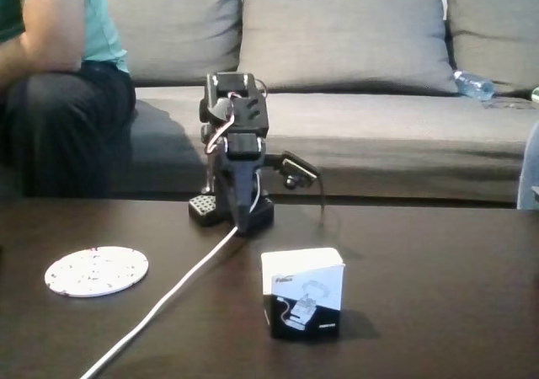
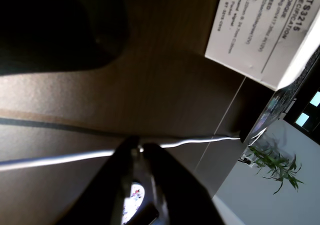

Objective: Grasp a servo box and put it on the zirlivani.

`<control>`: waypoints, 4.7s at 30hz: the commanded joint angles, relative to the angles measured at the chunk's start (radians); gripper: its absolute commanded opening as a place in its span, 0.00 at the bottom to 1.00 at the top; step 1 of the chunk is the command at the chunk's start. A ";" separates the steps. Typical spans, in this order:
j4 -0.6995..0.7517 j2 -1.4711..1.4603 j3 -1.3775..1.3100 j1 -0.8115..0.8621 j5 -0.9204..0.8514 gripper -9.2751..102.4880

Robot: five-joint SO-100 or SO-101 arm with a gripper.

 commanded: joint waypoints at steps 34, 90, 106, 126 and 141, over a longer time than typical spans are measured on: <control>-0.044 -0.210 -0.672 -0.301 -0.150 0.25; 0.328 -1.896 -1.623 -0.044 -0.123 0.42; 0.227 -1.898 -1.520 -0.138 -0.089 0.42; 0.307 -2.137 -1.839 -0.080 -0.098 0.43; 0.301 -2.241 -1.856 -0.089 -0.104 0.37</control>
